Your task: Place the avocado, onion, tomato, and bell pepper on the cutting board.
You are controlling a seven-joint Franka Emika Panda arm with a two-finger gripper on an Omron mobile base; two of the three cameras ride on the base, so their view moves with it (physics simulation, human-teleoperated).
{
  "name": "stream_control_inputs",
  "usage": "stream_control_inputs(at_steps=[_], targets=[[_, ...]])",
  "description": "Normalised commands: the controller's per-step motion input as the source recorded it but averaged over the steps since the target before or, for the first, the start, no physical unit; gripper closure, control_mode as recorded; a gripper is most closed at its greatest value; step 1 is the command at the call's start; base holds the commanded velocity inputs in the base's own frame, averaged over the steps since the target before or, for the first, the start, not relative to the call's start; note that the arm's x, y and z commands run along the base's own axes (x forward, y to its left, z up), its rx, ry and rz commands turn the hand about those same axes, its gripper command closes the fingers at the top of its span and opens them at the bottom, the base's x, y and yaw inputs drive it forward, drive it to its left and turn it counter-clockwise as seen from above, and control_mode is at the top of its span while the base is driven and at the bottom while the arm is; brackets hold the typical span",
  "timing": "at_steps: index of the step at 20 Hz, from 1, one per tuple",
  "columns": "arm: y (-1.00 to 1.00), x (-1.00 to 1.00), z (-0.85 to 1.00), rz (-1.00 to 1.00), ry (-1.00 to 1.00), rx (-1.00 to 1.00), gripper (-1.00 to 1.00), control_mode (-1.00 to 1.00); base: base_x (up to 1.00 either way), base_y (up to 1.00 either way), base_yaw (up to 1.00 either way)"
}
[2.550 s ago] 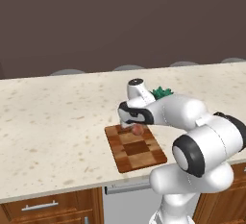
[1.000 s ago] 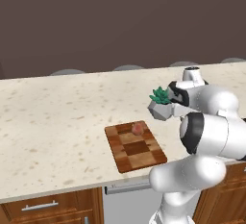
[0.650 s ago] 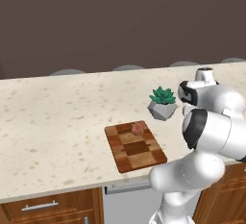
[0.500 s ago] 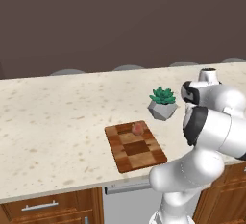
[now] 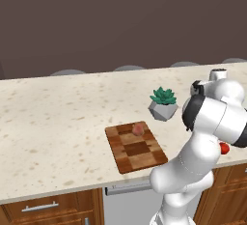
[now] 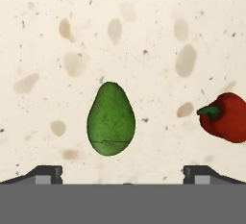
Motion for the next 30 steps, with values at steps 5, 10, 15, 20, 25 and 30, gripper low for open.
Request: stream_control_inputs(at_steps=[5, 10, 15, 20, 25, 30], targets=[[-0.23, 0.17, -0.17, 0.0, 0.03, 0.0, -1.0, -1.0, 0.0, 0.0, 0.0], [0.03, 0.01, -0.26, 0.0, 0.0, 0.0, -1.0, -1.0, 0.0, 0.0, 0.0], [0.07, 0.0, -0.23, 0.0, 0.01, 0.0, -1.0, -1.0, 0.0, 0.0, 0.0], [0.07, 0.0, -0.21, 0.0, 0.01, 0.0, -1.0, -1.0, 0.0, 0.0, 0.0], [0.0, -0.01, -0.07, 0.0, 0.0, 0.0, -1.0, -1.0, 0.0, 0.0, 0.0], [0.01, -0.12, -0.05, 0.0, 0.0, 0.0, -1.0, -1.0, 0.0, 0.0, 0.0]])
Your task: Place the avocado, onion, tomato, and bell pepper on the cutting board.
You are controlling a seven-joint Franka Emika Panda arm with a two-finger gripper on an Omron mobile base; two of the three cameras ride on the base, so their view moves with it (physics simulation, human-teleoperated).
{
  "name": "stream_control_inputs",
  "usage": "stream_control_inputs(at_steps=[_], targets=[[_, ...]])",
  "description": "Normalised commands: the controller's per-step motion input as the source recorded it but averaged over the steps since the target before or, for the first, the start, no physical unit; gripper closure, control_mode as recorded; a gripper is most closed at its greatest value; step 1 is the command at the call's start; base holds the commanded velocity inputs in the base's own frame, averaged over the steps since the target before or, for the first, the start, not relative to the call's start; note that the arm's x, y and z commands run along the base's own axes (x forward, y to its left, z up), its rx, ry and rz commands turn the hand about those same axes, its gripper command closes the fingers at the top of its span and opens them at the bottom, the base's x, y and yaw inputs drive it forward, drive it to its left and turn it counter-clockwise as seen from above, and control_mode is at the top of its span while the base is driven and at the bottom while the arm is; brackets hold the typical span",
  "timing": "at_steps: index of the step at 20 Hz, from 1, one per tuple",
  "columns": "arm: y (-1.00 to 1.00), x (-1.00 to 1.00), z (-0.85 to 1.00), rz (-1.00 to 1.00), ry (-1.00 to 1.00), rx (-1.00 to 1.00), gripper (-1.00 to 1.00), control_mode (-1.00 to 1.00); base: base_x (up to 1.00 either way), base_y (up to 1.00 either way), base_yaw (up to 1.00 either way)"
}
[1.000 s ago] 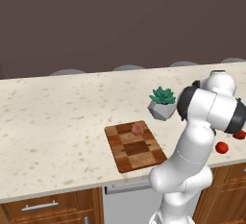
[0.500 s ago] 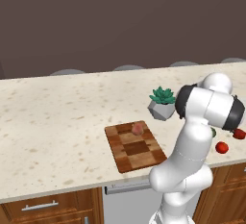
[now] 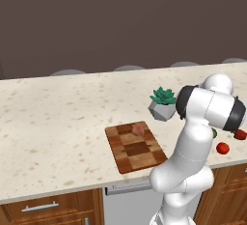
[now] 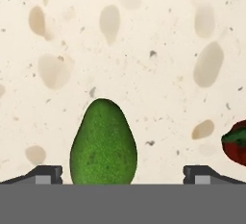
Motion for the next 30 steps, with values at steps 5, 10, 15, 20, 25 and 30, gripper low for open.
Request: stream_control_inputs(at_steps=[5, 10, 15, 20, 25, 30], targets=[[0.18, -0.04, -0.01, 0.0, 0.0, 0.0, -1.0, -1.0, 0.0, 0.0, 0.0], [0.15, -0.04, 0.0, 0.0, 0.0, 0.0, -1.0, -1.0, 0.0, 0.0, 0.0], [0.0, -0.05, -0.1, 0.02, 0.0, 0.0, -1.0, -1.0, 0.0, 0.0, 0.0], [0.0, -0.06, -0.13, 0.0, 0.0, 0.0, -1.0, -1.0, 0.0, 0.0, 0.0], [0.0, 0.0, -0.11, 0.0, 0.0, 0.0, -1.0, -1.0, 0.0, 0.0, 0.0], [0.0, 0.0, -0.09, 0.03, -0.01, 0.0, -1.0, -1.0, 0.0, 0.0, 0.0]])
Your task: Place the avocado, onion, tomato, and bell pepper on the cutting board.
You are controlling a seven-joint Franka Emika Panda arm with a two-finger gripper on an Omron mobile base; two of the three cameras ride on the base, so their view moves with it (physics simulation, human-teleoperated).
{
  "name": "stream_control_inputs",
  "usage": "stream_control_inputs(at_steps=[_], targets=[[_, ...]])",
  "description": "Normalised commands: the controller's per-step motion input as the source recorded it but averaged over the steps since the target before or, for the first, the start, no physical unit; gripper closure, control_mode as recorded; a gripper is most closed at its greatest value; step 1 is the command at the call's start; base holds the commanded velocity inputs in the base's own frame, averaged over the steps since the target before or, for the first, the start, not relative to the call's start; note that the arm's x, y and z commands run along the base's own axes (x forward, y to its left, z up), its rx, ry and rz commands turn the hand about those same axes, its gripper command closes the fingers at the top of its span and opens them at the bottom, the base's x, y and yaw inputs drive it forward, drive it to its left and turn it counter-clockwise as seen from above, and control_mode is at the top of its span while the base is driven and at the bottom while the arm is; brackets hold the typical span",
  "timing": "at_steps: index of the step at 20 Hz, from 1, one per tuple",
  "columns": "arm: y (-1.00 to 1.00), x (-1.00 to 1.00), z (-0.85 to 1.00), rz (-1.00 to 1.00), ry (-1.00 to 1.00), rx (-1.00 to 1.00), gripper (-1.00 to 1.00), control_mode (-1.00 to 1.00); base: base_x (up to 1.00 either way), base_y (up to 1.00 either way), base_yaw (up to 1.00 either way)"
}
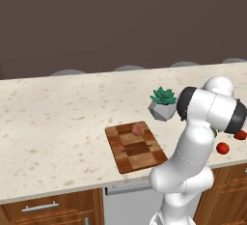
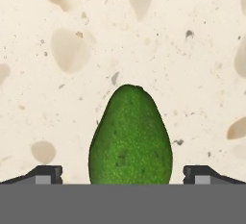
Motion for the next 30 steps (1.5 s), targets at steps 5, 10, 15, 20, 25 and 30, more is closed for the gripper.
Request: stream_control_inputs(at_steps=[5, 10, 15, 20, 25, 30], targets=[[0.0, 0.0, -0.1, 0.03, 0.0, 0.0, -1.0, -1.0, 0.0, 0.0, 0.0], [0.0, -0.01, -0.11, 0.01, 0.0, 0.0, 1.0, -1.0, 0.0, 0.0, 0.0], [0.0, -0.01, -0.09, 0.0, 0.0, 0.0, 1.0, -1.0, 0.0, 0.0, 0.0], [0.03, -0.21, 0.07, 0.0, -0.05, 0.0, 1.0, -1.0, 0.0, 0.0, 0.0], [0.66, -0.11, 0.62, 0.0, -0.12, 0.0, 1.0, -1.0, 0.0, 0.0, 0.0], [0.8, -0.02, 0.45, 0.0, -0.03, 0.0, 1.0, -1.0, 0.0, 0.0, 0.0]])
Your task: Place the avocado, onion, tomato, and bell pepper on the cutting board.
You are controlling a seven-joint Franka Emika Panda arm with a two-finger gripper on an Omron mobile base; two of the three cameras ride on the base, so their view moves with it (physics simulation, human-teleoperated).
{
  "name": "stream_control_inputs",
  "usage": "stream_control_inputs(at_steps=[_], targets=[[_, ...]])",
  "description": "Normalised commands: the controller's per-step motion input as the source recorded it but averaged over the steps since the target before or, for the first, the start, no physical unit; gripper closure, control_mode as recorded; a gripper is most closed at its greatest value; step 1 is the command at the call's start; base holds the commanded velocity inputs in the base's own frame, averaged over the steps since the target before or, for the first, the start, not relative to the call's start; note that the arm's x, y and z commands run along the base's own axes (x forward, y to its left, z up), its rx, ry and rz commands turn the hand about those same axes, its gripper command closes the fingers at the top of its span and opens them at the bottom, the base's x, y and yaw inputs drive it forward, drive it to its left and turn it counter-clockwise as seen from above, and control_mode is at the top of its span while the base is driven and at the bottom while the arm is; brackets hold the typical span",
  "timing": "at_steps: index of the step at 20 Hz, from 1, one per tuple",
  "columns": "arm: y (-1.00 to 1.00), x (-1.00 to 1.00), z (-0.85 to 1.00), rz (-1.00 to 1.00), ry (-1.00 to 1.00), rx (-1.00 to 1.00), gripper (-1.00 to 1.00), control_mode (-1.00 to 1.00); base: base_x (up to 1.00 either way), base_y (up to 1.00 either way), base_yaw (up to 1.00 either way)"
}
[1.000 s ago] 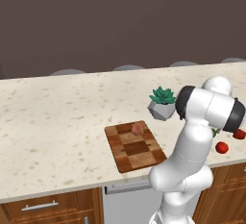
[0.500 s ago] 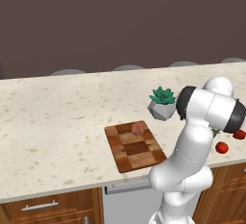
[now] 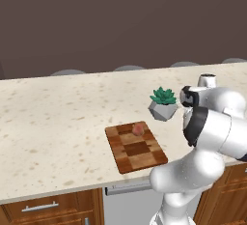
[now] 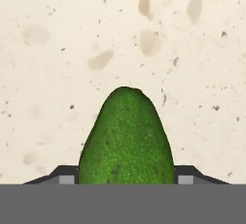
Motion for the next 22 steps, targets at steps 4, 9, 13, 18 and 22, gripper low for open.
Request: stream_control_inputs(at_steps=[4, 9, 13, 18, 22], targets=[[0.83, 0.0, 0.28, 0.0, 0.0, 0.0, 1.0, -1.0, 0.0, 0.0, 0.0], [0.81, 0.0, 0.02, 0.0, 0.0, 0.0, 1.0, -1.0, 0.0, 0.0, 0.0], [0.7, -0.01, 0.0, 0.0, 0.0, 0.0, 1.0, -1.0, 0.0, 0.0, 0.0], [0.6, -0.03, 0.0, 0.05, 0.0, 0.0, 1.0, -1.0, 0.0, 0.0, 0.0], [0.61, 0.0, 0.0, 0.08, 0.0, 0.0, 1.0, -1.0, 0.0, 0.0, 0.0]])
